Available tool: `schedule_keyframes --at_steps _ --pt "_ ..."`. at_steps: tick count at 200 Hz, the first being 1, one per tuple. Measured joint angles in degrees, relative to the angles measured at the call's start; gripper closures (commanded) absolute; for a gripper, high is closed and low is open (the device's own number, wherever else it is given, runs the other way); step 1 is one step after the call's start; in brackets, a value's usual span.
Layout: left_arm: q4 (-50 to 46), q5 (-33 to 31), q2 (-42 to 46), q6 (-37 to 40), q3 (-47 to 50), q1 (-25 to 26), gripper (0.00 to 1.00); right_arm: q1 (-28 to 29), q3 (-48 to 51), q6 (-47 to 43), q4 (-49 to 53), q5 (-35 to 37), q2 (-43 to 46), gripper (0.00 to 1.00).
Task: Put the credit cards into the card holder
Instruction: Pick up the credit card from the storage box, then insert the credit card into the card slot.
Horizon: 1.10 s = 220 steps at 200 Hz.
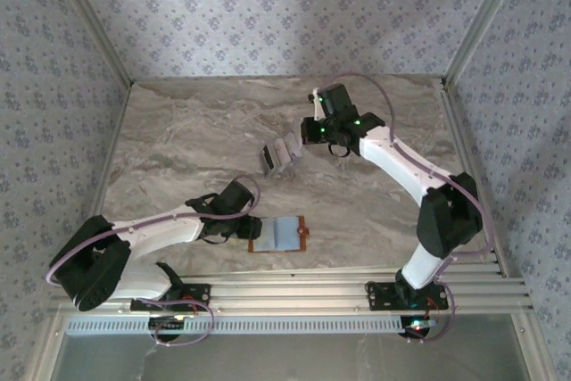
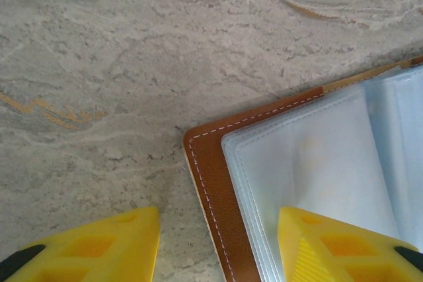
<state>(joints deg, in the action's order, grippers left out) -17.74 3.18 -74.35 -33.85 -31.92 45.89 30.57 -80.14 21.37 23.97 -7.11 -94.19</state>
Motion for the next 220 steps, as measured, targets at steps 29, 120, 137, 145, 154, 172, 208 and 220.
schedule_keyframes --at_steps 29,120,137,145,154,172,208,220 --pt "0.0 0.0 0.0 0.0 0.0 0.0 0.53 1.3 4.6 0.2 -1.3 1.7 5.7 1.00" --pt "-0.1 0.0 1.3 0.3 0.0 0.0 0.54 13.3 24.0 5.1 -4.5 5.9 17.1 1.00" --pt "-0.1 -0.1 3.3 0.4 0.0 0.0 0.54 16.9 26.5 6.1 -5.0 6.6 18.7 1.00" --pt "0.0 0.0 4.3 0.4 0.0 0.0 0.53 18.5 27.8 6.8 -5.4 6.8 19.5 1.00" --pt "0.0 -0.1 5.6 0.4 0.0 0.0 0.52 19.8 29.2 7.5 -6.1 7.1 20.5 1.00" --pt "0.2 0.0 8.2 0.4 0.3 0.0 0.51 21.6 32.8 9.2 -7.7 7.4 22.9 1.00" --pt "1.4 0.0 8.7 0.3 0.3 0.0 0.52 23.9 38.6 12.2 -11.8 7.2 24.5 1.00" --pt "1.6 0.0 7.2 0.2 0.3 0.0 0.53 24.3 40.0 12.8 -13.3 6.5 24.5 1.00"
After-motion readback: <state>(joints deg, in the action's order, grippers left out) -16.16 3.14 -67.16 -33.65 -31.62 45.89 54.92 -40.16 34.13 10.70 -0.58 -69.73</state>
